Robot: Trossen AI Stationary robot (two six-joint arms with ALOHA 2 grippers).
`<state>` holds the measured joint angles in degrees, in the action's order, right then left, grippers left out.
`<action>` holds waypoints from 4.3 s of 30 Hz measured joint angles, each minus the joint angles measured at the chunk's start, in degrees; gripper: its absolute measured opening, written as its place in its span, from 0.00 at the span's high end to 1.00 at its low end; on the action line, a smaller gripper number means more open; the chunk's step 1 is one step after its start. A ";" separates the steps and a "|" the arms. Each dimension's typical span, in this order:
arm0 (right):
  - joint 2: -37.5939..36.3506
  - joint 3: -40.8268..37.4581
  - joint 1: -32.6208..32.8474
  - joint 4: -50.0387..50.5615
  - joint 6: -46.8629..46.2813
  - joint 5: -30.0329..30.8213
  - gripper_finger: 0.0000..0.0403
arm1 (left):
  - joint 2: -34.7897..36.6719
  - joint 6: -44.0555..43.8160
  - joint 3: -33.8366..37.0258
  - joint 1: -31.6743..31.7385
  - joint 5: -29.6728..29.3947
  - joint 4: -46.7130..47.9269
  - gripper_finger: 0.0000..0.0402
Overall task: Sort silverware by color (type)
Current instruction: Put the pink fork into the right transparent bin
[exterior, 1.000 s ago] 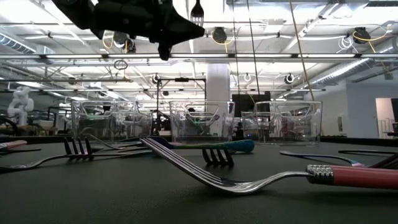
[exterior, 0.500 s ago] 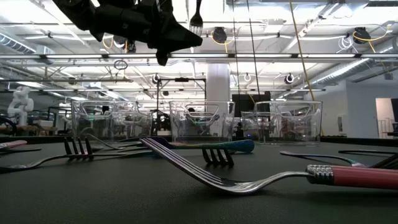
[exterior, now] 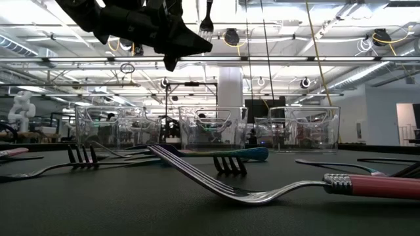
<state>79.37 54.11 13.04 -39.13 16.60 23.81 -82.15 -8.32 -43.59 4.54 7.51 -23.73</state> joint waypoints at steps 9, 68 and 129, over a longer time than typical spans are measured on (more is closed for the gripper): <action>-0.02 0.00 -0.69 -0.06 -2.56 0.36 0.86 | 0.00 -0.32 0.00 -0.02 -3.22 -0.70 1.00; 11.52 4.01 -7.28 -24.78 0.35 15.04 0.50 | 0.00 12.06 0.00 -6.38 -57.72 -6.91 1.00; 6.52 4.11 -6.59 -13.03 13.69 29.42 0.79 | 4.87 13.67 0.08 -10.38 -49.62 -2.61 0.21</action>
<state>85.90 58.22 6.45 -52.16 30.28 53.23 -77.28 5.35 -43.51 -5.84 -42.11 -26.33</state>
